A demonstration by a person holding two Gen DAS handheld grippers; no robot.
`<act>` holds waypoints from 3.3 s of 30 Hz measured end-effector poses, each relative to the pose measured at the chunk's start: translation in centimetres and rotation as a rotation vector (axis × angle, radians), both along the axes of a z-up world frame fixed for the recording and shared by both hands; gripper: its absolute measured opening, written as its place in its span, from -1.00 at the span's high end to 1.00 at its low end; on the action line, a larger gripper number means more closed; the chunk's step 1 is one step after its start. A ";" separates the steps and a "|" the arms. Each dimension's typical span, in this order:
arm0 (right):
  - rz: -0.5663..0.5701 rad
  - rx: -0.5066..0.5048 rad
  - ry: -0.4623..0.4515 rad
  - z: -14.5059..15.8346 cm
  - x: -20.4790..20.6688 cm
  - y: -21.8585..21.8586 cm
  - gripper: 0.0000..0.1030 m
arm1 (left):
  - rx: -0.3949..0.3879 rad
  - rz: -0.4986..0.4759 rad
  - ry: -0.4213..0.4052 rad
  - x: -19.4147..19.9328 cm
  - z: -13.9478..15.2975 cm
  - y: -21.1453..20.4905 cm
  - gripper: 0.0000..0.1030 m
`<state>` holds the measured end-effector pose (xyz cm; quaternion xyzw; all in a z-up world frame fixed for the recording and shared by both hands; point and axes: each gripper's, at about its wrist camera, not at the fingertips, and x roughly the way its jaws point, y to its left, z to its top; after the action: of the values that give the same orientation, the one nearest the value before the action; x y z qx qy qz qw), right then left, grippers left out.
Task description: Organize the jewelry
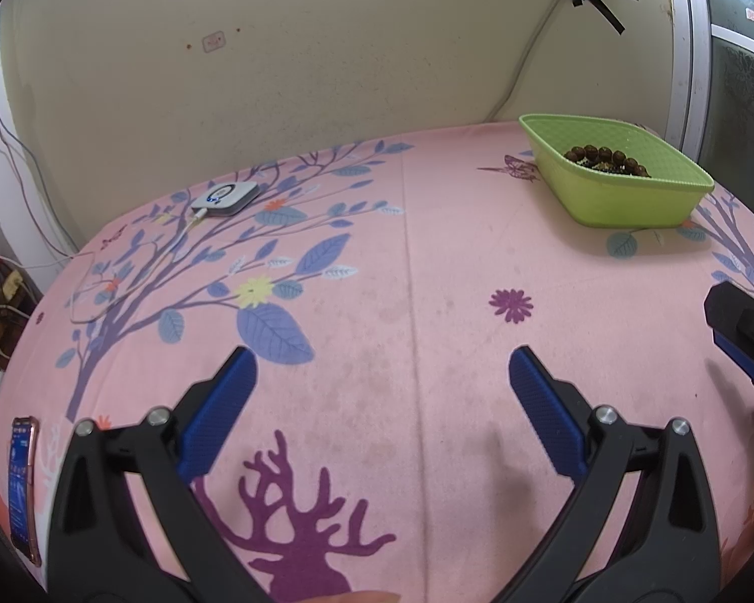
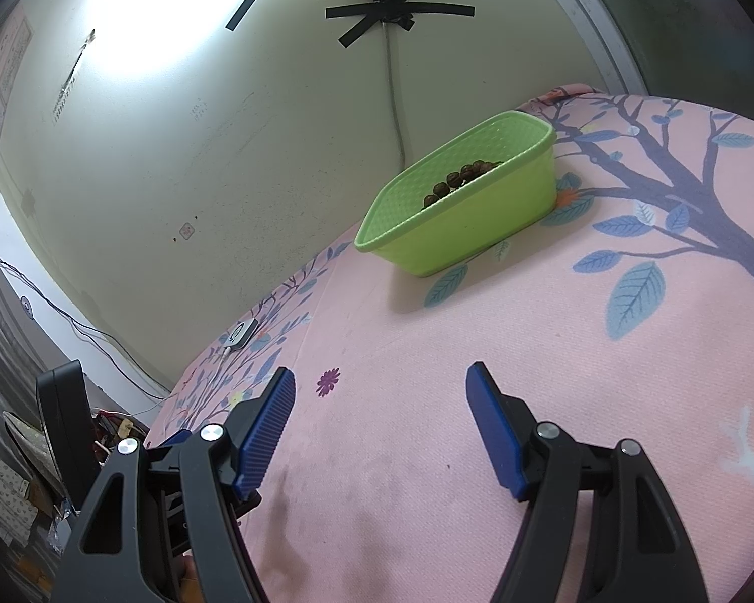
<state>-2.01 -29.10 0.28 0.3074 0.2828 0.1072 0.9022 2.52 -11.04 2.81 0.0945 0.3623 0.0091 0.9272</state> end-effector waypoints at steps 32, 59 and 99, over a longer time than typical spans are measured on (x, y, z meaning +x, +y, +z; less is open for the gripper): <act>0.004 0.005 -0.003 -0.1 0.2 0.2 0.02 | 0.003 -0.003 0.000 0.0 -0.1 0.1 -0.87; 0.008 0.006 -0.003 -0.2 0.2 0.0 0.01 | 0.004 -0.004 0.001 0.0 -0.1 0.1 -0.87; 0.010 0.006 -0.003 -0.2 0.2 -0.1 0.01 | -0.001 -0.011 -0.009 -0.2 -0.2 0.6 -0.87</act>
<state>-1.79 -29.21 0.04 0.3084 0.2830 0.1131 0.9011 2.28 -10.39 2.65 0.0959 0.3577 0.0043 0.9289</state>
